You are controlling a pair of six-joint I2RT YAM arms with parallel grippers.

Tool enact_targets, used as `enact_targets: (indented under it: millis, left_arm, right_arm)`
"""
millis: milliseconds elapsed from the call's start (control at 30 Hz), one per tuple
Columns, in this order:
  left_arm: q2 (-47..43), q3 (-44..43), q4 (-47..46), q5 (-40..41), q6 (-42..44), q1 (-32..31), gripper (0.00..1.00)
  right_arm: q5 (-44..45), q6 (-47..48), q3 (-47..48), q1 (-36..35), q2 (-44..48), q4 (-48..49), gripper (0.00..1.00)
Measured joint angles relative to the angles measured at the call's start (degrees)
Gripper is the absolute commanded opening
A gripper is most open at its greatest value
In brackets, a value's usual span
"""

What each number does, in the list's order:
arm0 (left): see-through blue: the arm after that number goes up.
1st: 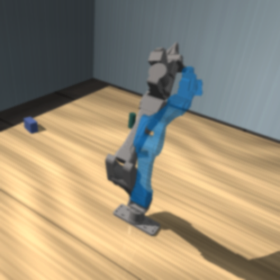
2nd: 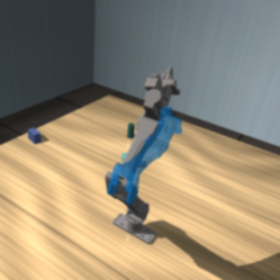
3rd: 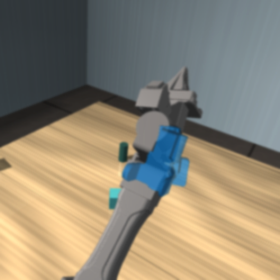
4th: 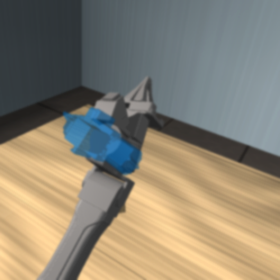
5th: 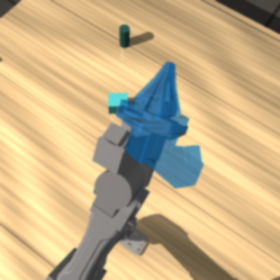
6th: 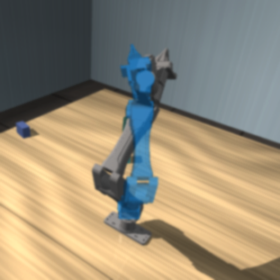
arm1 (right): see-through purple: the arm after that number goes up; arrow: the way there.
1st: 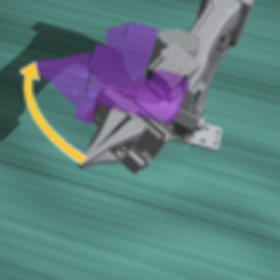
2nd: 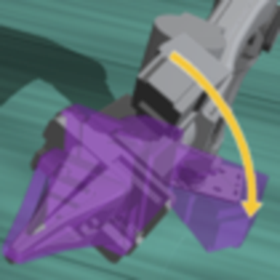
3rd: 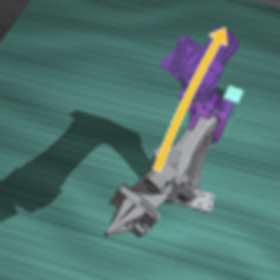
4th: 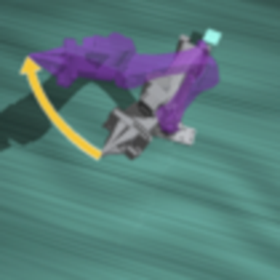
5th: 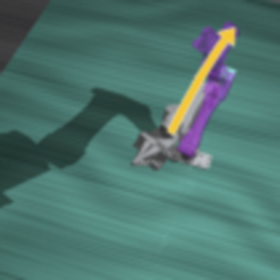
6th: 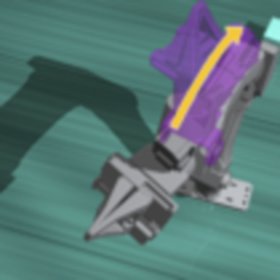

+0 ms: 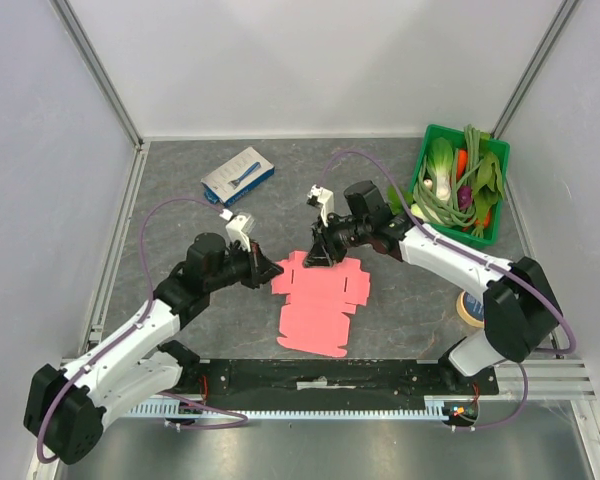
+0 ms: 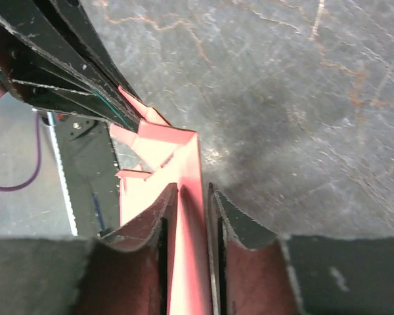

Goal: Fold the paper box

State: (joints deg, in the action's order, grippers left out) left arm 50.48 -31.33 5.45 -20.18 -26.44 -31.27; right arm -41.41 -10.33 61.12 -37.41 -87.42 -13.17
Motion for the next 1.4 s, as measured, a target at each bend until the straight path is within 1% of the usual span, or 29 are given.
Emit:
enact_targets:
  millis: [33, 133, 167, 200, 267, 300, 433, 533, 633, 800, 933, 1033, 1100, 1133, 1167, 1233, 1267, 1333, 1367, 1400]
  left_arm:
    - [-0.1, 0.8, -0.7, 0.8, 0.0, -0.2, 0.02]
    - [-0.8, 3.7, -3.5, 3.2, 0.0, -0.2, 0.02]
    - [-1.2, 4.5, -4.3, 4.0, 0.0, -0.2, 0.02]
    - [-1.7, 5.2, -5.1, 4.7, 0.0, -0.2, 0.02]
    - [-2.9, 6.9, -7.5, 6.2, 0.0, -0.3, 0.02]
    - [-3.5, 8.0, -9.2, 7.1, 0.0, -0.3, 0.02]
    - [-5.3, 11.3, -13.4, 10.3, 0.0, -0.2, 0.02]
    - [-5.2, 12.3, -15.5, 11.5, 0.0, -0.3, 0.02]
    - [-4.7, 12.4, -17.2, 11.5, 0.4, -0.3, 0.02]
    - [-4.3, 12.4, -18.4, 11.1, 1.2, -0.3, 0.02]
    - [-4.3, 12.4, -18.4, 11.1, 1.7, -0.3, 0.02]
    - [-4.3, 12.4, -18.4, 11.0, 1.9, -0.3, 0.02]
    - [-4.3, 12.4, -18.4, 11.1, 1.9, -0.3, 0.02]
    - [-4.3, 12.4, -18.4, 11.0, 1.9, -0.3, 0.02]
    - [-4.3, 12.4, -18.4, 11.0, 1.9, -0.3, 0.02]
    - [-4.3, 12.4, -18.4, 11.0, 1.9, -0.3, 0.02]
    - [-4.3, 12.4, -18.3, 11.0, 1.9, -0.3, 0.02]
    - [-4.4, 12.4, -18.0, 11.1, 1.9, -0.3, 0.1]
    - [-4.5, 12.4, -17.8, 11.2, 1.9, -0.3, 0.2]
    - [-4.5, 12.4, -17.4, 11.4, 1.8, -0.3, 0.25]
  right_arm:
    - [1.2, 0.4, 0.3, 0.0, -0.1, -0.5, 0.39]
    - [5.9, 1.0, 1.5, 0.0, -0.6, -2.8, 0.45]
    - [8.8, 0.8, 2.0, 0.0, -0.7, -3.8, 0.47]
    - [12.9, -0.2, 2.8, -0.2, -0.8, -5.2, 0.52]
    - [18.8, -2.7, 4.8, -0.3, -1.0, -8.0, 0.58]
    - [22.0, -4.0, 5.9, -0.4, -1.0, -9.0, 0.64]
    - [30.1, -7.4, 8.5, -0.4, -0.9, -10.5, 0.65]
    - [33.7, -9.3, 9.4, -0.4, -0.9, -11.5, 0.65]
    - [32.0, -7.6, 10.3, -0.6, -1.0, -11.9, 0.64]
    - [25.3, 4.3, 11.5, -0.7, -1.3, -11.5, 0.61]
    - [15.9, 12.6, 11.5, 0.5, -2.5, -11.5, 0.59]
    - [11.2, 15.6, 11.5, 1.3, -3.7, -11.6, 0.52]
    - [8.7, 17.0, 11.5, 1.7, -4.5, -11.7, 0.46]
    - [8.1, 17.4, 11.5, 1.8, -4.6, -11.7, 0.42]
    - [7.2, 17.8, 11.5, 1.9, -4.8, -11.7, 0.35]
    - [6.2, 18.6, 11.5, 2.0, -4.9, -11.7, 0.26]
    - [5.7, 18.9, 11.5, 2.1, -4.9, -11.7, 0.19]
    - [4.5, 19.2, 11.2, 2.1, -4.9, -10.8, 0.12]
    - [3.7, 19.3, 10.7, 2.1, -4.9, -10.1, 0.05]
    - [3.3, 19.4, 9.8, 2.0, -4.6, -9.0, 0.03]
